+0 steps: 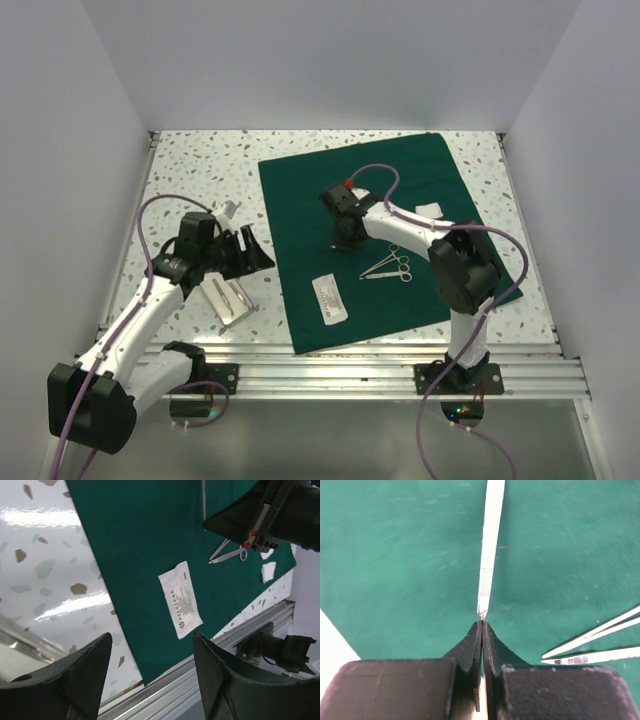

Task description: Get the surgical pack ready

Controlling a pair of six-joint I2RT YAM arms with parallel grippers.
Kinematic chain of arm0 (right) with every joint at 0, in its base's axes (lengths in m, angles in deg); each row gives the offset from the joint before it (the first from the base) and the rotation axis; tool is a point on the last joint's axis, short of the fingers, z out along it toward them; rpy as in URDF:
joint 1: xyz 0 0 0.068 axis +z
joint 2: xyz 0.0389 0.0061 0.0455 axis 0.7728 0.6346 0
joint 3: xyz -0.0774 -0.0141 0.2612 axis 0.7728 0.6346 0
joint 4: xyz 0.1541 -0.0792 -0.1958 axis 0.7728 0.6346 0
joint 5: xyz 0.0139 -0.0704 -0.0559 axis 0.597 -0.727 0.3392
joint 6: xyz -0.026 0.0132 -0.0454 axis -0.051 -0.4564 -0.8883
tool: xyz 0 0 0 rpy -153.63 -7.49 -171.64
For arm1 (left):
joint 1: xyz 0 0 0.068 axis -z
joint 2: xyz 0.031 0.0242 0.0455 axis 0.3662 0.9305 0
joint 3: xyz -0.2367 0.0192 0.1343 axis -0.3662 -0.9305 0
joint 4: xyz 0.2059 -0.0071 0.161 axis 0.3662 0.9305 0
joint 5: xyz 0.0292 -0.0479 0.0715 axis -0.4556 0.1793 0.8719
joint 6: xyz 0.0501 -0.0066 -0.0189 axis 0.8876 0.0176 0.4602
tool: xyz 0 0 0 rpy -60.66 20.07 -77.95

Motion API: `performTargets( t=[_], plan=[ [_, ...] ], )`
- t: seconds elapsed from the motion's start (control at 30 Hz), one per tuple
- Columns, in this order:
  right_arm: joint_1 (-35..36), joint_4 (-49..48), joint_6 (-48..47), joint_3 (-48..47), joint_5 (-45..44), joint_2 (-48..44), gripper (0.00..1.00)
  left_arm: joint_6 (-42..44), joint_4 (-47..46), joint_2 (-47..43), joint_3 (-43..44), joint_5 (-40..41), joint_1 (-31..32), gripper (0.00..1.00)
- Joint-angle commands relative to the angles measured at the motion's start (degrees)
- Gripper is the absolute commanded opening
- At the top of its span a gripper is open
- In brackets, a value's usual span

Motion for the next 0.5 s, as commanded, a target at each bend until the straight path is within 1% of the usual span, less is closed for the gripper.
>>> performTargets(
  t=[0.0,0.03,0.07,0.1,0.13,0.2,0.27,0.37,0.43,0.47],
  plan=[
    [0.09,-7.59,-9.71,2.1,5.06,-5.68,0.0,-1.29,-11.65,3.09,1.76,-9.91,-0.22,0.7],
    [0.18,-8.13,-11.38,3.59,6.12,-7.16,0.0,-2.0,-13.07,4.84,1.76,-10.71,-0.22,0.71],
    [0.18,-8.83,-12.18,4.47,7.35,-7.96,0.0,-3.92,-16.65,5.9,1.15,-11.76,-0.22,0.72],
    [0.01,-10.23,-12.97,5.79,8.84,-8.49,0.0,-5.07,-18.86,6.87,0.8,-14.47,-0.13,0.73],
    [0.0,-11.2,-14.37,6.58,11.12,-9.63,0.0,-6.21,-20.97,9.14,0.36,-15.45,0.13,0.74],
    [0.09,-13.75,-14.91,8.34,13.07,-10.78,0.0,-9.9,-26.42,11.87,-0.7,-17.04,1.1,0.75],
    [0.09,-14.81,-15.87,9.93,14.3,-11.66,0.0,-13.32,-30.89,16.44,-0.88,-16.87,2.15,0.75],
    [-0.08,-16.04,-16.31,11.42,15.97,-12.28,0.0,-17.19,-33.63,22.77,0.09,-13.63,5.48,0.74],
    [-0.17,-16.66,-16.4,12.12,16.5,-12.1,0.0,-19.39,-34.87,27.68,1.23,-13.18,6.54,0.73],
    [-0.17,-17.01,-16.4,12.39,17.2,-12.1,0.0,-21.93,-37.23,28.84,1.32,-12.31,7.59,0.73]
  ],
)
